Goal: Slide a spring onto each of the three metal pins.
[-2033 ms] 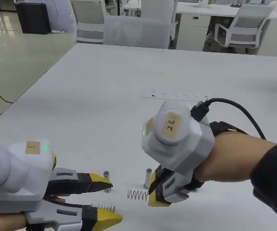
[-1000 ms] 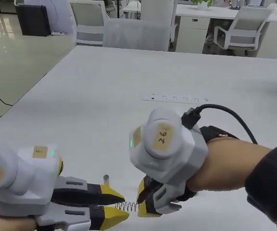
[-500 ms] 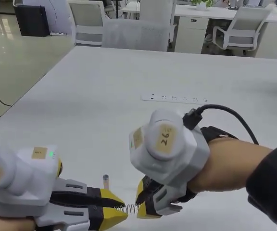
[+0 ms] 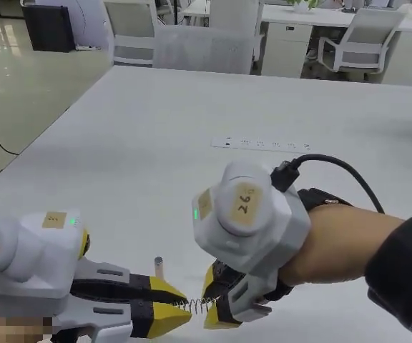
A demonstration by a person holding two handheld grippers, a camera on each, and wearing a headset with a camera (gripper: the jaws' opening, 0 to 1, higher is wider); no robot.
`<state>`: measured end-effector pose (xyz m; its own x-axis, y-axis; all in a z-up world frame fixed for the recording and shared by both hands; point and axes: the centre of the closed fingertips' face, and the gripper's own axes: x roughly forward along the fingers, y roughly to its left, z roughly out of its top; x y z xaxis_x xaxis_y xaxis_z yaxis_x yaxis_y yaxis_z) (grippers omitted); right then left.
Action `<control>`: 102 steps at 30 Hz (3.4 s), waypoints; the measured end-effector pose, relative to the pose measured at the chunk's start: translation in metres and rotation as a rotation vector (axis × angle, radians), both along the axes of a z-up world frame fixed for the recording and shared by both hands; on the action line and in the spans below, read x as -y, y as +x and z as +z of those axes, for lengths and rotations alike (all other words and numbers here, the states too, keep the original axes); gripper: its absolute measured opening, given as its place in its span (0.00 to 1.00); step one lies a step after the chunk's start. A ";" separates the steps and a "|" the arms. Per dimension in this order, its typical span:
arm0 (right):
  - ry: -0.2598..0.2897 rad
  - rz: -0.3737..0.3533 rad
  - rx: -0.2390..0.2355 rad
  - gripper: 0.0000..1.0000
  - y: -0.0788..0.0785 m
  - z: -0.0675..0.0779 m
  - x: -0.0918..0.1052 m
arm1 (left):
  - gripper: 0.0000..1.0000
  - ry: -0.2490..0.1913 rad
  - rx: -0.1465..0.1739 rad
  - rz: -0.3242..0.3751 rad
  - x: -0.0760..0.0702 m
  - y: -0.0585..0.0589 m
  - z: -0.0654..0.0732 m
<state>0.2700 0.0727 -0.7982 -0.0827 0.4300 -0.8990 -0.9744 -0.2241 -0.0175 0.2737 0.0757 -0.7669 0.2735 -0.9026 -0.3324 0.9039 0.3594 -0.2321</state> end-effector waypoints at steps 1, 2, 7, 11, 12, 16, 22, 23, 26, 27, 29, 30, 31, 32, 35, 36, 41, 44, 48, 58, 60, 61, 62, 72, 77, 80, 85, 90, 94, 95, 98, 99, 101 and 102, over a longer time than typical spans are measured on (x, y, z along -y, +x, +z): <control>0.000 -0.001 -0.003 0.12 0.000 0.000 0.000 | 0.02 -0.007 -0.002 0.000 0.000 0.000 0.000; -0.001 -0.004 -0.006 0.12 0.000 -0.001 0.001 | 0.02 -0.010 -0.004 -0.002 0.000 0.000 0.000; -0.004 -0.005 -0.007 0.09 0.001 -0.002 0.002 | 0.02 -0.019 -0.004 0.001 0.000 0.000 0.002; 0.003 -0.009 -0.003 0.08 0.002 0.000 0.001 | 0.02 -0.013 -0.005 0.001 0.000 0.000 0.001; 0.005 -0.009 -0.001 0.08 0.002 0.001 0.001 | 0.02 -0.013 -0.005 0.002 0.000 0.001 0.000; 0.018 -0.014 0.005 0.08 0.003 0.006 -0.001 | 0.03 -0.005 -0.002 0.002 -0.001 0.001 -0.002; 0.039 -0.024 0.004 0.08 0.004 0.012 -0.003 | 0.03 0.009 0.008 -0.002 -0.001 0.001 -0.004; 0.042 -0.026 0.002 0.08 0.004 0.013 -0.004 | 0.03 0.010 0.009 -0.001 -0.002 0.001 -0.004; 0.053 -0.027 -0.002 0.08 0.003 0.015 -0.006 | 0.03 0.015 0.011 -0.003 -0.002 0.001 -0.005; 0.056 -0.027 -0.002 0.08 0.002 0.016 -0.006 | 0.03 0.017 0.012 -0.004 -0.002 0.000 -0.005; 0.067 -0.025 -0.002 0.08 0.001 0.019 -0.008 | 0.03 0.021 0.013 -0.006 -0.002 0.000 -0.006; 0.069 -0.025 -0.003 0.08 0.001 0.019 -0.009 | 0.03 0.022 0.014 -0.006 -0.001 0.000 -0.006; 0.072 -0.025 -0.003 0.08 0.001 0.020 -0.009 | 0.03 0.023 0.014 -0.007 -0.001 0.000 -0.006; 0.074 -0.024 -0.002 0.08 0.001 0.021 -0.010 | 0.03 0.025 0.015 -0.008 -0.001 0.000 -0.007; 0.077 -0.018 -0.002 0.08 -0.001 0.022 -0.013 | 0.03 0.031 0.014 -0.011 -0.001 -0.001 -0.008; 0.076 -0.016 0.000 0.08 -0.001 0.022 -0.013 | 0.03 0.033 0.014 -0.012 -0.001 -0.001 -0.009; 0.079 -0.008 -0.008 0.08 -0.005 0.025 -0.018 | 0.03 0.047 0.012 -0.018 -0.001 -0.003 -0.012; 0.071 -0.005 -0.004 0.08 -0.005 0.024 -0.019 | 0.03 0.053 0.015 -0.018 -0.001 -0.003 -0.013; 0.076 -0.004 -0.010 0.08 -0.007 0.026 -0.022 | 0.03 0.058 0.015 -0.019 -0.001 -0.003 -0.014; 0.087 0.001 -0.012 0.08 -0.012 0.030 -0.029 | 0.03 0.062 0.012 -0.028 -0.001 -0.005 -0.017; 0.083 0.004 -0.009 0.08 -0.013 0.030 -0.029 | 0.03 0.062 0.011 -0.030 -0.001 -0.005 -0.017; 0.081 0.007 -0.008 0.08 -0.013 0.030 -0.030 | 0.03 0.062 0.012 -0.031 0.000 -0.005 -0.017; 0.080 0.007 -0.008 0.08 -0.013 0.030 -0.030 | 0.03 0.064 0.013 -0.032 0.000 -0.005 -0.017; 0.082 0.013 -0.006 0.08 -0.015 0.031 -0.033 | 0.04 0.061 0.014 -0.034 0.001 -0.005 -0.018; 0.084 0.009 -0.005 0.08 -0.014 0.032 -0.032 | 0.05 0.055 0.018 -0.027 0.000 -0.004 -0.017; 0.087 0.004 -0.006 0.08 -0.013 0.033 -0.032 | 0.06 0.052 0.020 -0.023 -0.001 -0.003 -0.016; 0.084 -0.002 0.000 0.08 -0.009 0.034 -0.030 | 0.08 0.050 0.021 -0.015 -0.001 -0.002 -0.015; 0.068 -0.013 0.010 0.08 -0.004 0.032 -0.025 | 0.10 0.045 0.024 -0.002 -0.003 -0.001 -0.012; 0.061 -0.024 0.017 0.08 0.001 0.032 -0.019 | 0.13 0.042 0.024 0.013 -0.005 0.001 -0.011; 0.058 -0.026 0.018 0.08 0.002 0.032 -0.018 | 0.14 0.041 0.024 0.016 -0.005 0.002 -0.010; 0.055 -0.037 0.023 0.08 0.006 0.033 -0.014 | 0.16 0.034 0.023 0.034 -0.009 0.004 -0.008; 0.053 -0.040 0.025 0.08 0.007 0.033 -0.013 | 0.17 0.033 0.024 0.039 -0.010 0.005 -0.008; 0.051 -0.048 0.027 0.08 0.009 0.033 -0.010 | 0.18 0.033 0.024 0.047 -0.013 0.005 -0.008; 0.049 -0.051 0.028 0.08 0.010 0.033 -0.009 | 0.19 0.033 0.024 0.050 -0.013 0.005 -0.008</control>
<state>0.2801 0.0815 -0.7649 -0.0347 0.4768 -0.8784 -0.9834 -0.1728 -0.0549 0.2786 0.0889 -0.7752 0.3257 -0.8766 -0.3543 0.8898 0.4109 -0.1985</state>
